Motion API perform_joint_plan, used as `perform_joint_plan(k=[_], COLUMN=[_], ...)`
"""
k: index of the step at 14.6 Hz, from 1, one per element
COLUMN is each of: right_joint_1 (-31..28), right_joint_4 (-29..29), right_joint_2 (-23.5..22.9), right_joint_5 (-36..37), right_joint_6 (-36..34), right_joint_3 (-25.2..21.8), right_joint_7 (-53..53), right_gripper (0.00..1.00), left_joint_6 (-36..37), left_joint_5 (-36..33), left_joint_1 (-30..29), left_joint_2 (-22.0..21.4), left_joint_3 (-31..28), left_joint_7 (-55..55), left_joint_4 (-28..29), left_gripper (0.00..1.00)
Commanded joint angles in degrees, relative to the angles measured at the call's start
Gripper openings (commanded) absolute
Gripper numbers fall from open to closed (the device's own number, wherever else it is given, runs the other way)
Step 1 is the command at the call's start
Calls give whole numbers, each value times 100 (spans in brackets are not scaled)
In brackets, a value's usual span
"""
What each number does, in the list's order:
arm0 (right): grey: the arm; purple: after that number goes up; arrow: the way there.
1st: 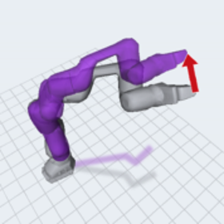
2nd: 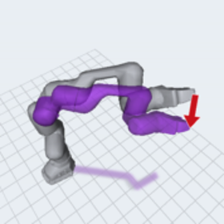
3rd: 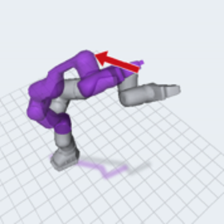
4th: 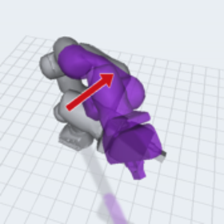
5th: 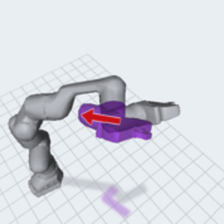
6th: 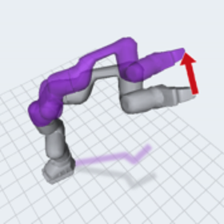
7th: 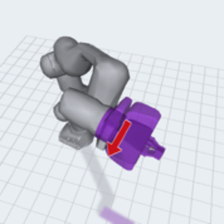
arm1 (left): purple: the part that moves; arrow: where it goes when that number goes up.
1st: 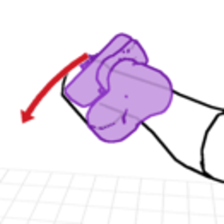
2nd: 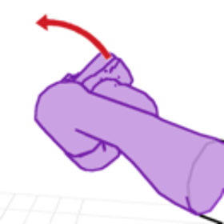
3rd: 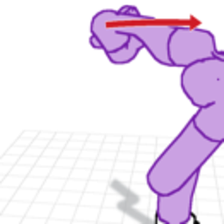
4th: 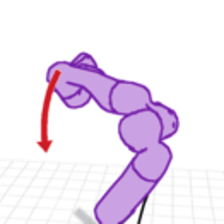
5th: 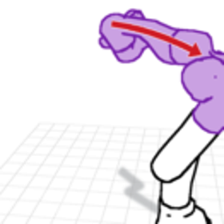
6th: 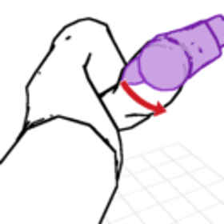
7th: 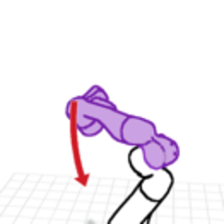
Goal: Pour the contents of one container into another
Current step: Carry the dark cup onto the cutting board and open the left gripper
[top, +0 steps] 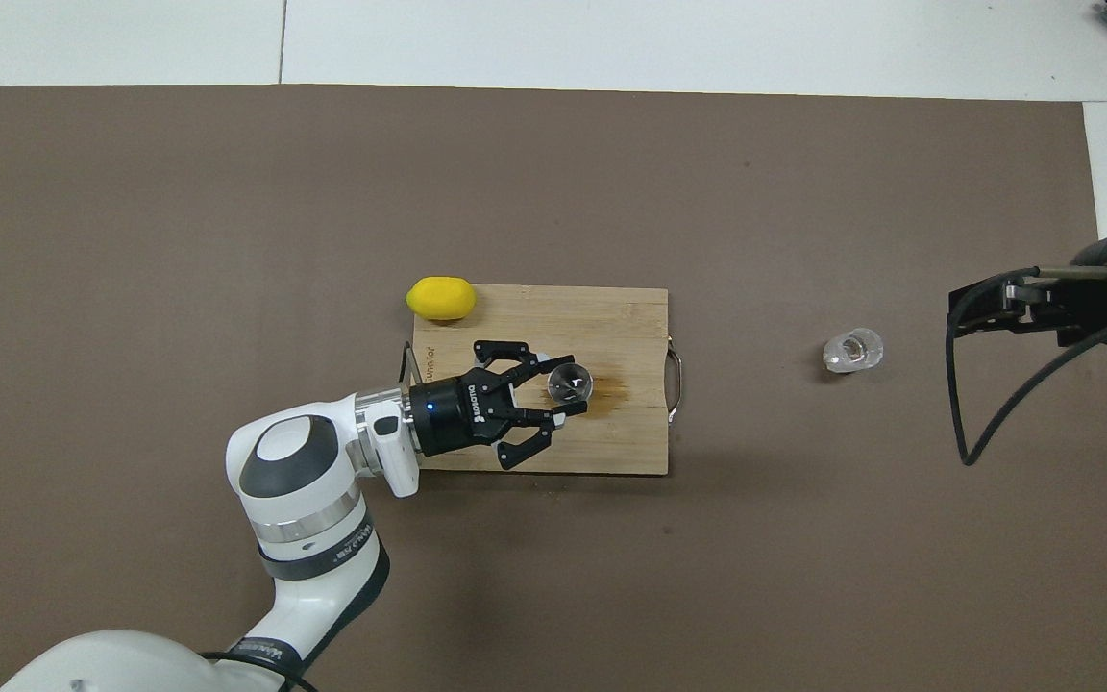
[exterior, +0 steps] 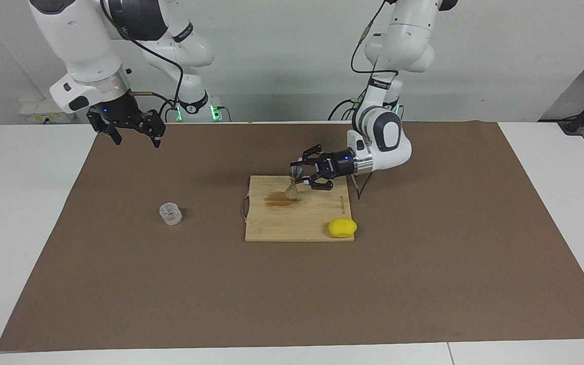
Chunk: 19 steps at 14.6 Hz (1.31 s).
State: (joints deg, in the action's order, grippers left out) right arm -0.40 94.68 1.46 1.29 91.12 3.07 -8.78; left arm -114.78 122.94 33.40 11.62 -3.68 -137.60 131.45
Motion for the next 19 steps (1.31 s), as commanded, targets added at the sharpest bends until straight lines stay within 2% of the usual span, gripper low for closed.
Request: perform_joint_plan(k=[1,5,10,11,13,17,19], right_joint_1=[-74,-101,-145,-232,-460,-514,-741], right_joint_4=[120,147,270,339,393,620,744], right_joint_2=[92,92,74,57,-22,-216,-356], right_joint_5=[-120,-120,-233,-434,-804,-850,-1155], right_joint_6=[-6,90,64,90,274,747,1012], right_joint_3=[18,-16,-17,-17,-25,-25,-25], right_joint_7=[61,-411,-2325,-2669,-3407,-4691,-5210], right_gripper=[100,96,93,93,93,95,96], left_joint_6=[-438,-641,-703,-738,-773,-581,-370], left_joint_5=[535,643,652,652,643,564,442], left_joint_1=[412,501,545,537,502,195,71], left_joint_2=[-116,-89,-81,-72,-72,-89,-133], left_joint_3=[-97,-98,-106,-106,-115,-133,-141], left_joint_7=[-741,-1155,-1155,-1155,-1138,-1076,-1067], left_joint_4=[179,215,241,241,232,232,346], left_gripper=[28,30,35,41,100,100,100])
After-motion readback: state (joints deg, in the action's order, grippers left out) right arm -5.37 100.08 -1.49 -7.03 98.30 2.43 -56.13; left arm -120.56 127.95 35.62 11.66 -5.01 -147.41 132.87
